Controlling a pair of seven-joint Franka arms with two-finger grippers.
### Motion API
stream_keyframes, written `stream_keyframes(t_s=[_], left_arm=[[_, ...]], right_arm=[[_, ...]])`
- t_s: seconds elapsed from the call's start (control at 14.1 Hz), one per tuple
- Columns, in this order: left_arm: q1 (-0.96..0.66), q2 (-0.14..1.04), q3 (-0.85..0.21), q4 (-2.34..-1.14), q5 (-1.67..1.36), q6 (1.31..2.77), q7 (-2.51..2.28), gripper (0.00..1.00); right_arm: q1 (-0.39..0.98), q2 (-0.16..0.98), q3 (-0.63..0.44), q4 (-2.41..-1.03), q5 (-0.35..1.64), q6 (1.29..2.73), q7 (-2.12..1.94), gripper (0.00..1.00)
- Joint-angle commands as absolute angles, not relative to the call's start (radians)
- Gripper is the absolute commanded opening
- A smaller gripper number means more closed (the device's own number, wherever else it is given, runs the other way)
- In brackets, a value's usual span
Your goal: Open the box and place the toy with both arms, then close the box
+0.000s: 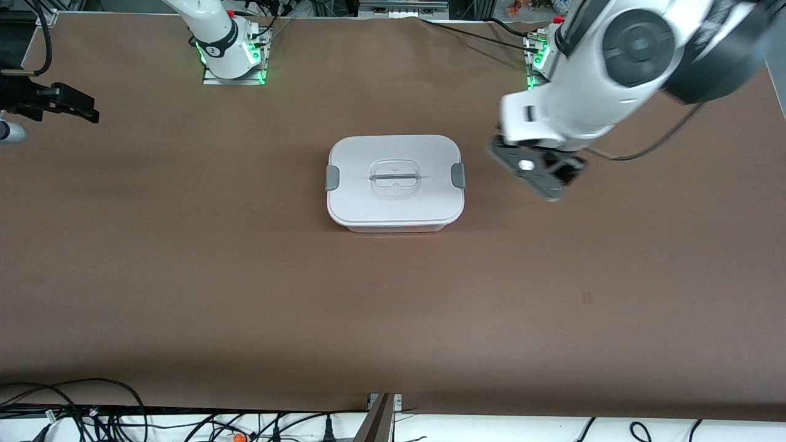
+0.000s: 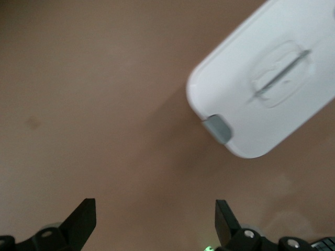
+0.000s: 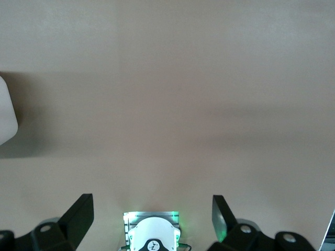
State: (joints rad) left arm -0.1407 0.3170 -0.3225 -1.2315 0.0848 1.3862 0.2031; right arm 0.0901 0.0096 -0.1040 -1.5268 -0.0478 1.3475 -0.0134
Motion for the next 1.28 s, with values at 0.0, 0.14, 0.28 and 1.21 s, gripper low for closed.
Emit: stream_keyframes(t_s=[0.0,0.14,0.28,1.21], left_arm=[[-0.028,0.22,-0.327,-1.255,0.121,1.376,0.204,1.0],[-0.012,0.164,-0.261,-1.288,0.094,1.457,0.186,1.0],[-0.012,0.077,-0.159,-1.404,0.068,1.486,0.186,1.0],[-0.017,-0.12,-0.028,-1.709,0.015,1.577,0.04,1.0]], right_arm=[[0.077,0.018,-0.095,-1.503,-0.046,1.339,-0.018,1.0],[0.077,0.018,-0.095,-1.503,-0.046,1.339,-0.02,1.0],[0.077,0.018,-0.095,-1.503,-0.046,1.341,-0.02,1.0],[0.075,0.018,-0.095,-1.503,-0.046,1.341,-0.02,1.0]])
